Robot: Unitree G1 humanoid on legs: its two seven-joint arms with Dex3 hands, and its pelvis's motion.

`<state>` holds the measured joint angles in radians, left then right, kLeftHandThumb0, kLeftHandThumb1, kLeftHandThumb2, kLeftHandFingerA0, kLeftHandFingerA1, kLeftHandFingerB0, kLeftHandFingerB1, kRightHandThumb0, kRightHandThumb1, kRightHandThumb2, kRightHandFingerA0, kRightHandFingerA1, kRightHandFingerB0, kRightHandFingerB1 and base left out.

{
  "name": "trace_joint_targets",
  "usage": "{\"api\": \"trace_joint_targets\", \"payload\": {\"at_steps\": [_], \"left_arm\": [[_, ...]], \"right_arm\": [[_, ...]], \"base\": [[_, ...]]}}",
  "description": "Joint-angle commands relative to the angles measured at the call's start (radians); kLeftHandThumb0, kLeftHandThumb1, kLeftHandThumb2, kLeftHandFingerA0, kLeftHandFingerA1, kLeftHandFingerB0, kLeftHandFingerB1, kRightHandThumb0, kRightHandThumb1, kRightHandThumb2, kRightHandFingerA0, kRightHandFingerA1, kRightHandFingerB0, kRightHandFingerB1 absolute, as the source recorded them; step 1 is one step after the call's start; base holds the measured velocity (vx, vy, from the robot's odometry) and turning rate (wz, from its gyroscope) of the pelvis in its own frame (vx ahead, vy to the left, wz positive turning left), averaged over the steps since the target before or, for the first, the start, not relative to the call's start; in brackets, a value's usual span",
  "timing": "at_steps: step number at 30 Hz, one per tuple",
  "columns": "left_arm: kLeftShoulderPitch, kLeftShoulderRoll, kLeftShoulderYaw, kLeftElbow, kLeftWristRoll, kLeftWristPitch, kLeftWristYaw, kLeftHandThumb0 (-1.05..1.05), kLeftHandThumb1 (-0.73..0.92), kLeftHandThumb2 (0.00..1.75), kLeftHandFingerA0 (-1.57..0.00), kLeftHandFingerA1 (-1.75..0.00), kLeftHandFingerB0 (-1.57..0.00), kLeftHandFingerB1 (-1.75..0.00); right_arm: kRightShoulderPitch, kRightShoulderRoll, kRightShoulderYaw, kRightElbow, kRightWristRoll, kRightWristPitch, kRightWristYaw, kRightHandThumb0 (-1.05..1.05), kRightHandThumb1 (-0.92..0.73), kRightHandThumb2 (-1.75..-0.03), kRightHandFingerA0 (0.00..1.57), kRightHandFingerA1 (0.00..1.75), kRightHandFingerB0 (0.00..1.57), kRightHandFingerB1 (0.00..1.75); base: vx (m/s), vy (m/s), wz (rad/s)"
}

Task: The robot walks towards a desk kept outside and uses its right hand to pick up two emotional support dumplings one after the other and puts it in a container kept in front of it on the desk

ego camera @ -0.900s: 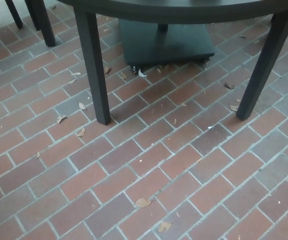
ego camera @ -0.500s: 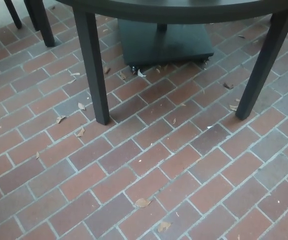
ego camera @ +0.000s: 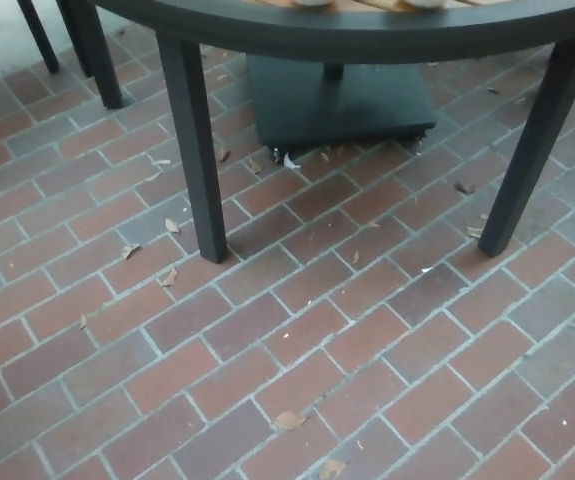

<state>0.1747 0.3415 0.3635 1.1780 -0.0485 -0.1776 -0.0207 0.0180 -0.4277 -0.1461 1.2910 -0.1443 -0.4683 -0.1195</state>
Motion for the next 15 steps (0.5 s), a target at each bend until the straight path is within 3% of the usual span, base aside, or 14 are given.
{"api": "trace_joint_targets", "payload": {"at_steps": [1,6,7,9,14,15], "left_arm": [[-0.008,0.013,0.004,-0.001,-0.019,-0.034,0.009,-0.36,0.56,0.57,-0.85,-0.67,-0.86,-0.54],[-0.008,0.014,-0.006,0.004,-0.013,-0.040,0.014,-0.38,0.56,0.57,-0.86,-0.67,-0.86,-0.54],[-0.010,0.015,-0.008,0.003,-0.014,-0.035,0.020,-0.37,0.56,0.57,-0.85,-0.67,-0.85,-0.53],[-0.009,0.013,-0.006,0.000,-0.019,-0.034,0.022,-0.36,0.57,0.58,-0.83,-0.67,-0.82,-0.53],[-0.010,0.015,-0.011,0.006,-0.016,-0.036,0.025,-0.37,0.55,0.57,-0.85,-0.67,-0.85,-0.53],[-0.009,0.014,-0.012,0.005,-0.015,-0.040,0.028,-0.36,0.55,0.57,-0.86,-0.69,-0.86,-0.53]], "right_arm": [[0.000,-0.004,-0.005,0.007,0.011,-0.029,-0.005,-0.95,-0.10,-1.18,1.12,1.22,1.01,1.12],[0.001,-0.005,-0.006,0.008,0.011,-0.031,-0.005,-0.95,-0.10,-1.18,1.12,1.22,1.01,1.12],[0.000,-0.006,-0.007,0.002,0.013,-0.028,-0.001,-0.89,0.01,-1.31,1.07,1.28,0.96,1.21],[0.017,-0.017,0.009,-0.020,-0.003,-0.064,-0.004,-0.78,-0.01,-1.40,1.07,1.19,0.97,1.12],[0.030,-0.023,0.018,-0.030,-0.008,-0.081,-0.005,-0.78,-0.01,-1.40,1.07,1.19,0.97,1.12],[0.029,-0.019,0.017,-0.027,-0.007,-0.083,-0.017,-0.83,0.02,-1.43,1.16,1.25,1.00,1.23]], "base": [[0.11,0.247,-0.16],[0.16,0.420,-0.08],[0.17,0.144,-0.04],[0.18,0.100,0.02],[0.21,-0.028,0.10],[0.27,-0.118,0.12]]}}
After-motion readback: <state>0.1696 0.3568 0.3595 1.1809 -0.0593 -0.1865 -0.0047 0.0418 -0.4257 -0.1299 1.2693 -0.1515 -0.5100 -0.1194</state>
